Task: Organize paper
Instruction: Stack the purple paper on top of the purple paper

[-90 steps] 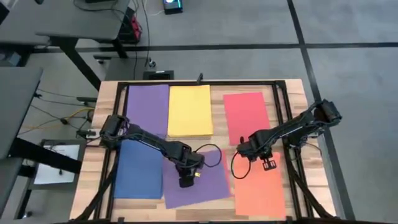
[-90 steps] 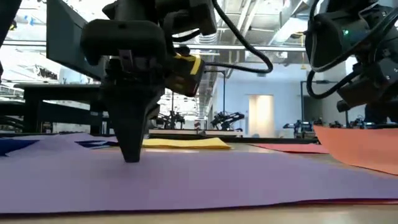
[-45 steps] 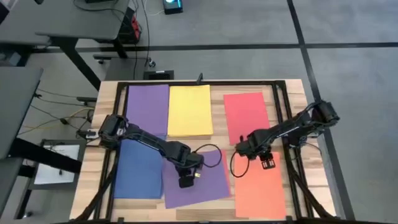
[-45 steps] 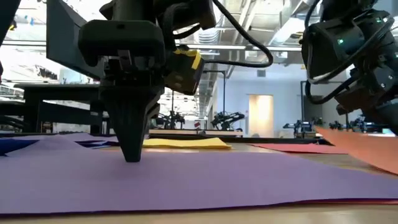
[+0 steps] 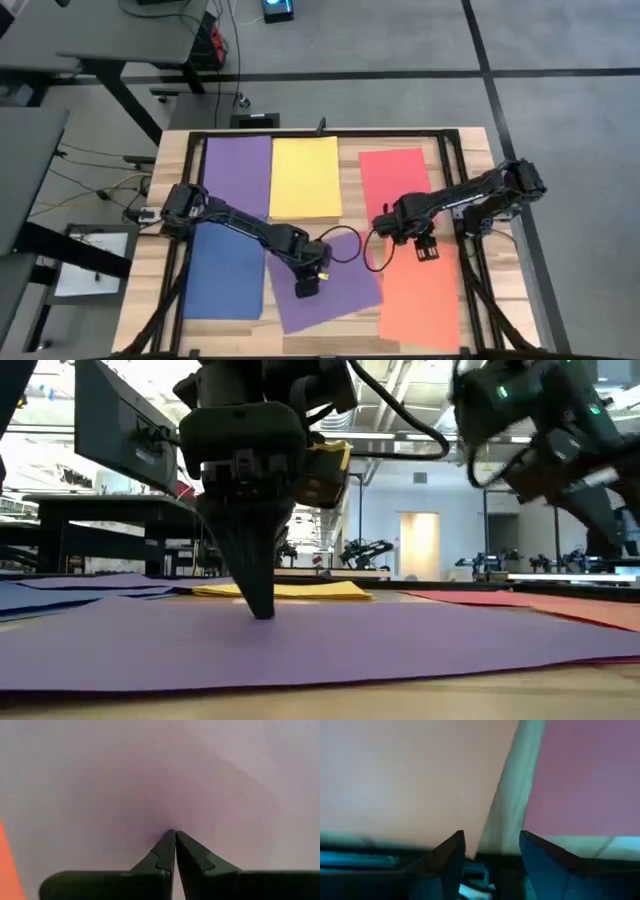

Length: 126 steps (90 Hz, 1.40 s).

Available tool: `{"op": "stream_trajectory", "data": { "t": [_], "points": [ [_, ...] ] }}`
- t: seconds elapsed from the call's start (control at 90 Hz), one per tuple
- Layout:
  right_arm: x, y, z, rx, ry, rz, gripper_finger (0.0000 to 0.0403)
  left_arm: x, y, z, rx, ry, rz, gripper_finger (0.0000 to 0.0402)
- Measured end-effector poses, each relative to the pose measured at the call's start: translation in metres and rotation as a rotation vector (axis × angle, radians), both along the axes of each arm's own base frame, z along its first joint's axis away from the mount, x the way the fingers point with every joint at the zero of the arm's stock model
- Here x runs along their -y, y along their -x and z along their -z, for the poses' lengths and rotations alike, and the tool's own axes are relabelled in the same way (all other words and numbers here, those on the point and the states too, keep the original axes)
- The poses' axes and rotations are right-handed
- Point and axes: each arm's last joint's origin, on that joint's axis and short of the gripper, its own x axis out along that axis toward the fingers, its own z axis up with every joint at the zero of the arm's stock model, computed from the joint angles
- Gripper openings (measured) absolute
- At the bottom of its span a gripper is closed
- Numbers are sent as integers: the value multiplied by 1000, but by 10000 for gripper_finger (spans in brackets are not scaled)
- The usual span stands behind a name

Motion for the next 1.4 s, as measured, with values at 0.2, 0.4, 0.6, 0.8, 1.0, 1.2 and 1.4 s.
{"op": "stream_trajectory", "data": {
  "t": [0.2,0.4,0.6,0.8,1.0,1.2,1.4],
  "points": [
    [-6,-15,-25,450,-89,392,171,-1,1,-4,20,-44,151,0],
    [-3,-22,-21,669,-224,729,174,-6,-11,-22,66,-67,224,1],
    [-1,-23,12,636,-270,993,195,-8,-20,-46,62,-35,130,37],
    [-6,-32,42,669,-337,1074,208,8,-16,-40,83,-68,43,58],
    [-14,-43,75,626,-313,1062,204,16,-10,-17,125,-57,-42,58],
    [-20,-51,85,643,-338,1050,203,17,-4,-5,129,-53,-41,59],
    [-20,-54,88,648,-345,1053,203,15,-1,5,160,-47,-47,59]
  ]
}}
